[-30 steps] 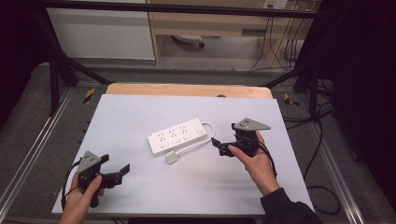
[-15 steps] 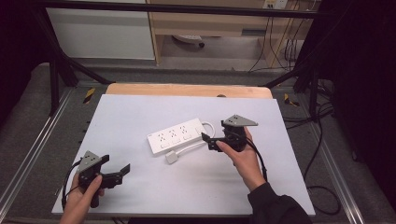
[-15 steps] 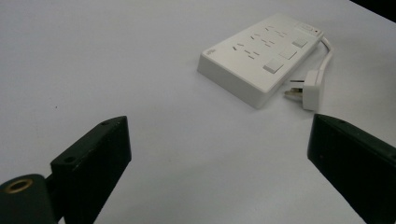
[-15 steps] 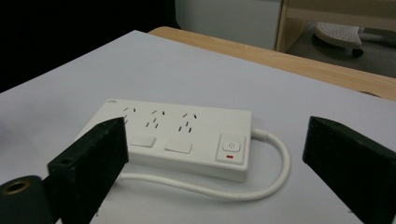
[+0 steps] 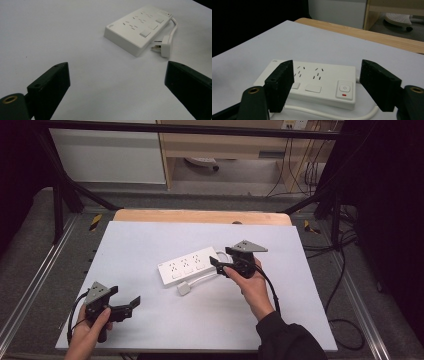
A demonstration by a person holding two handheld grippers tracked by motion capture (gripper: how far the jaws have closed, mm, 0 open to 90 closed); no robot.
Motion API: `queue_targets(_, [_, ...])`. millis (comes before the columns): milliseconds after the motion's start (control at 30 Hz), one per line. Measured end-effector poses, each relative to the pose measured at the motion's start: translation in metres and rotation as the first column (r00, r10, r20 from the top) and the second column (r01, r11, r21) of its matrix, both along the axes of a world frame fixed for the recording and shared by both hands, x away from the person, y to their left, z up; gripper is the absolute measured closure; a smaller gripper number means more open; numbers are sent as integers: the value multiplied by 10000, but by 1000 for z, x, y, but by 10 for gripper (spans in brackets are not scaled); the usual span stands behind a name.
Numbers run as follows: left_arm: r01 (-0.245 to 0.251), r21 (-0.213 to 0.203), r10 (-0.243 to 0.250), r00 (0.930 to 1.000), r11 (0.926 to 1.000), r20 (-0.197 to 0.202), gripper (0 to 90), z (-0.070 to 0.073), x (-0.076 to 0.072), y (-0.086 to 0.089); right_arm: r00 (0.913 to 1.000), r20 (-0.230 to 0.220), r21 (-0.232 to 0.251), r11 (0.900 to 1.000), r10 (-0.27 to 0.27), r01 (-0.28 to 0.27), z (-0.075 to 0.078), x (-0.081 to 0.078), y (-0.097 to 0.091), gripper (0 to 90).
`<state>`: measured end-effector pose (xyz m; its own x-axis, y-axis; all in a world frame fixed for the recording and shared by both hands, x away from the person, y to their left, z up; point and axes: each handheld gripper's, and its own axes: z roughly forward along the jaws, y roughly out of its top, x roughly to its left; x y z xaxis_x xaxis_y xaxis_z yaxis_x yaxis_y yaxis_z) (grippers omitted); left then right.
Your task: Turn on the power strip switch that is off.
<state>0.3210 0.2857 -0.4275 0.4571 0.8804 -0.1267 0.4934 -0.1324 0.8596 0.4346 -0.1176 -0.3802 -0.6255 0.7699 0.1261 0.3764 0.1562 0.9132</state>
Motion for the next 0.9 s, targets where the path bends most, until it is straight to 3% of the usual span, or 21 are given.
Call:
queue_targets(267, [46,-28,-46,10000,10000,21,63,1,0,-1,9998,169,-40,9999,143,-142,-5,3,12,404])
queue_targets(600, [172,28,-172,9998,9998,32,63,0,0,-4,9983,571,-63,9999,112,-109,-10,7,24,632])
queue_targets(900, [191,22,-191,9998,9998,39,63,1,0,-4,9974,684,-245,9994,242,-225,-11,10,32,724])
